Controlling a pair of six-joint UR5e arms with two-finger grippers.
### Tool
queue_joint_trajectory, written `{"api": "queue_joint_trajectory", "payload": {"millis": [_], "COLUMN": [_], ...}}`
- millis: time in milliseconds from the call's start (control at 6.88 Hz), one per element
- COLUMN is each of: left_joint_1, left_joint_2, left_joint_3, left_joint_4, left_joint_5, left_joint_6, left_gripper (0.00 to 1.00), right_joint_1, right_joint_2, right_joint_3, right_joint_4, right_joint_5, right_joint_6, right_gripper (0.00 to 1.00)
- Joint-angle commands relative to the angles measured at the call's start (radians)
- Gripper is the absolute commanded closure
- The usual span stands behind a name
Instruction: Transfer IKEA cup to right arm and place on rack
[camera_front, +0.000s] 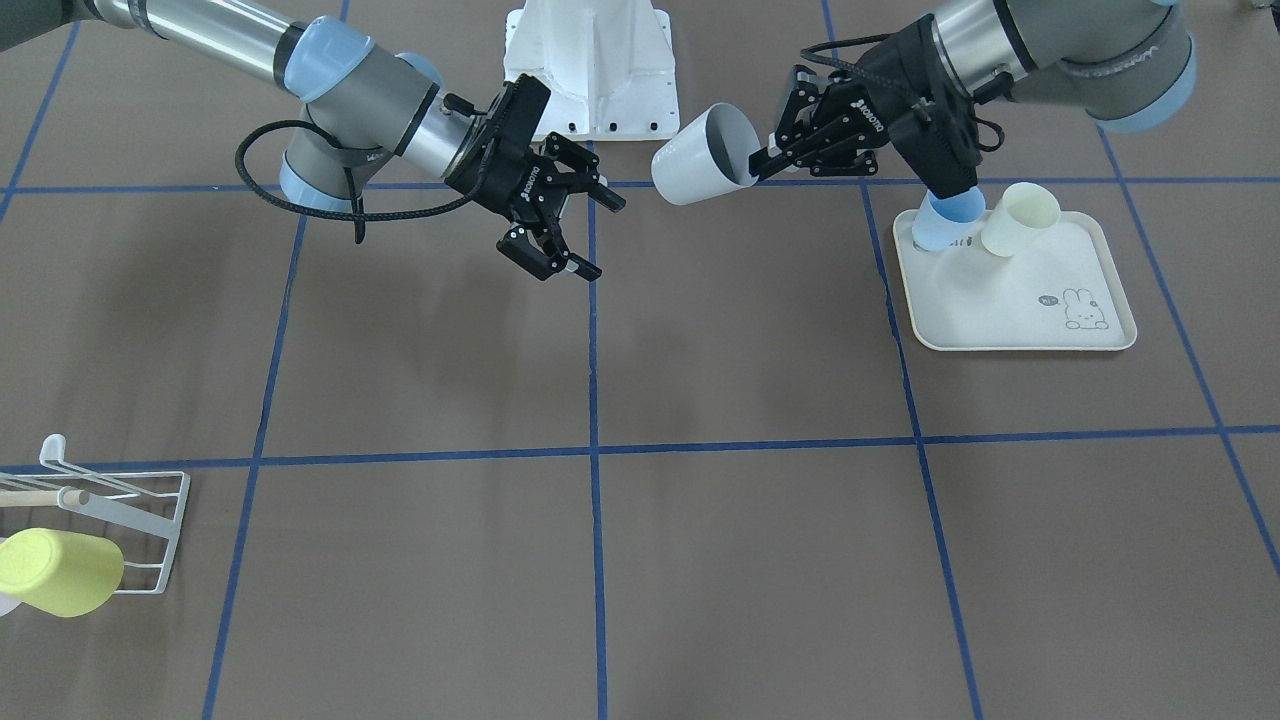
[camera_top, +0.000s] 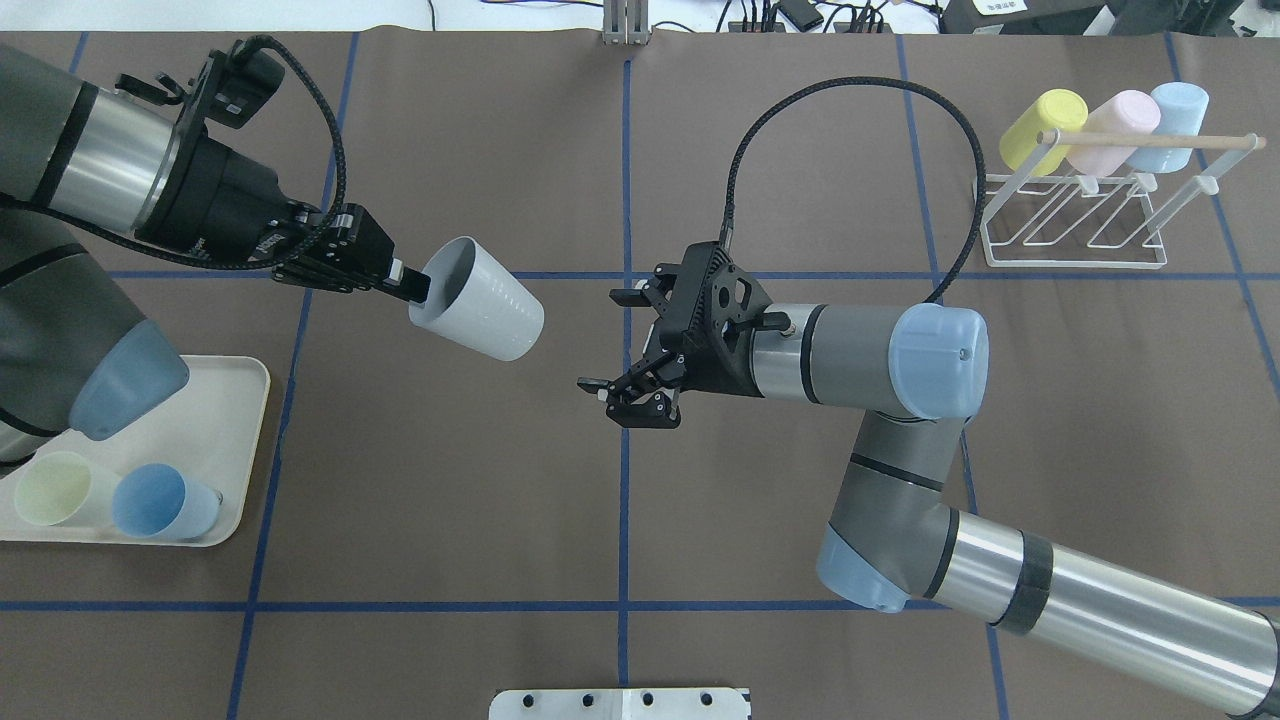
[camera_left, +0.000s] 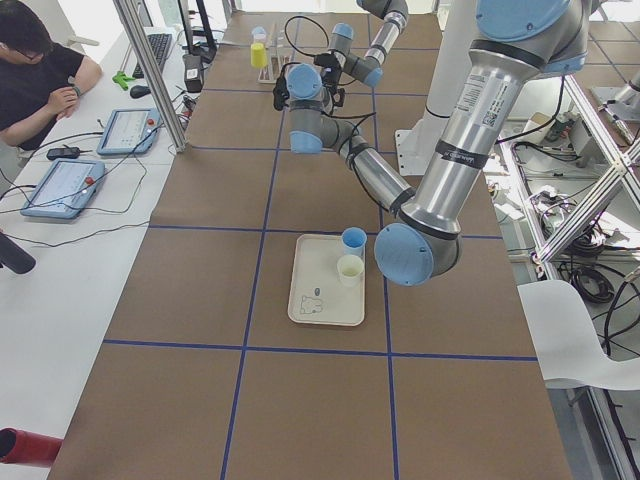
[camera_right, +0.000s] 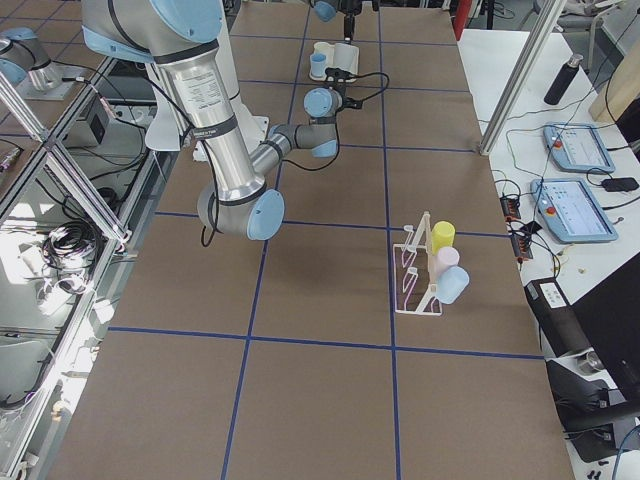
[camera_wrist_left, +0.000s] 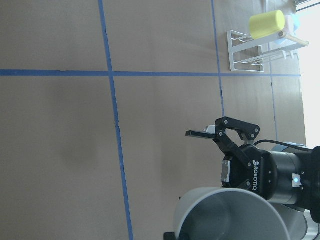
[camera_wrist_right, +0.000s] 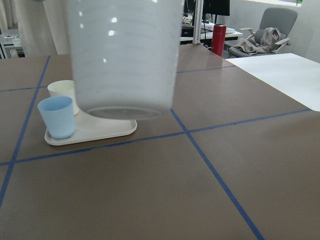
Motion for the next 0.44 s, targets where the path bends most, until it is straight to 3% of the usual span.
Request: {"api": "queue_joint_trajectory", "payload": {"millis": [0,291], "left_joint_1": [0.003,0.061], "left_joint_2": [-0.002,-0.002], "left_joint_3": [0.055,0.095], "left_joint_4": [-0.189,-0.279], "left_joint_5": [0.053,0.137], "left_joint_6": [-0.121,-0.200], "left_gripper": [1.00,1.00], "right_joint_1": [-0.024,-0.030], "right_joint_2": [-0.006,0.004], "right_joint_3": [-0.003,0.003], "right_joint_4": [0.050,0.052], "right_joint_5": [-0.003,-0.006], "right_joint_6": [0.002,0.002], "right_gripper": [0.01,0.01]}}
